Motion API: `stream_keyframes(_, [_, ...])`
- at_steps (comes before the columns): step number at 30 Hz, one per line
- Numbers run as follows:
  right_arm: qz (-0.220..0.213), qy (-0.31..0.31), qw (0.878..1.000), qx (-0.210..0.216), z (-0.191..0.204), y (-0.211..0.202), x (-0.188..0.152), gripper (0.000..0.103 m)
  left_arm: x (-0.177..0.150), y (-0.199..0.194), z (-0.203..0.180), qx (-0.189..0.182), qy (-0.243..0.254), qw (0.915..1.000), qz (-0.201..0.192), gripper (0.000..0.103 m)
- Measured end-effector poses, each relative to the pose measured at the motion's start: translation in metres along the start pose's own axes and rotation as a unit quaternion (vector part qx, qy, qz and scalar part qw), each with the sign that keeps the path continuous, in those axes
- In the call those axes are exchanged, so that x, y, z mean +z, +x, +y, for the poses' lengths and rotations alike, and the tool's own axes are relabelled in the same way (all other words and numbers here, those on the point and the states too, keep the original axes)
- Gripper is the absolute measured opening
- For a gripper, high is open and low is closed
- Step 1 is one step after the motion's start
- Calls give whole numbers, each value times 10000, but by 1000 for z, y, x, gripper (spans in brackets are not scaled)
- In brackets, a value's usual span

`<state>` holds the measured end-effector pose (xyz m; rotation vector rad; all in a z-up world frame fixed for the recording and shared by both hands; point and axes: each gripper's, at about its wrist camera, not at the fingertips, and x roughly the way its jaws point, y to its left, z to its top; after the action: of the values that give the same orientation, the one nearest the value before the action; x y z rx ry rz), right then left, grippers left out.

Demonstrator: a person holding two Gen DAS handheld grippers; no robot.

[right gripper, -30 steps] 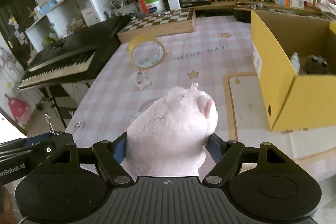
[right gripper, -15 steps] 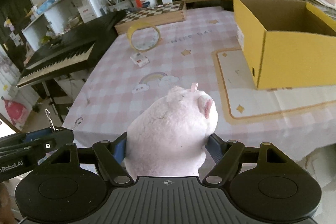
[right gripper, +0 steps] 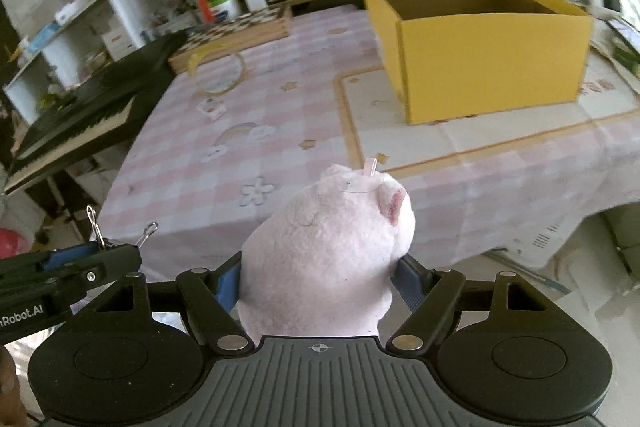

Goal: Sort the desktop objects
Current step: 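Bring the pig and clip over the yellow box opening with both tools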

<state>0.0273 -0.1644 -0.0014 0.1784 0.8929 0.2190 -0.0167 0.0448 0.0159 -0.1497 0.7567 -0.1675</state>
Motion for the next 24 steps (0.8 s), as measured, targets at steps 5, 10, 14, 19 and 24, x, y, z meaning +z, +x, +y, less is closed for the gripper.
stream_keyframes(5, [-52, 216, 9995, -231, -15, -8, -4, 77, 1, 7, -13, -239, 175, 9995, 67, 37])
stream_keyframes(10, [-101, 366, 9985, -403, -28, -13, -6, 77, 5, 17, -26, -432, 317, 9985, 119, 37])
stream_keyframes(14, [-137, 494, 9973, -528, -40, -17, -7, 77, 9, 26, -37, -576, 445, 9972, 147, 37])
stream_keyframes(19, [-172, 626, 9958, -643, -54, -20, -5, 77, 15, 36, -53, -710, 583, 9956, 186, 37])
stream_keyframes(24, [-202, 741, 9945, -718, -69, -22, -1, 77, 22, 46, -68, -800, 716, 9940, 219, 37])
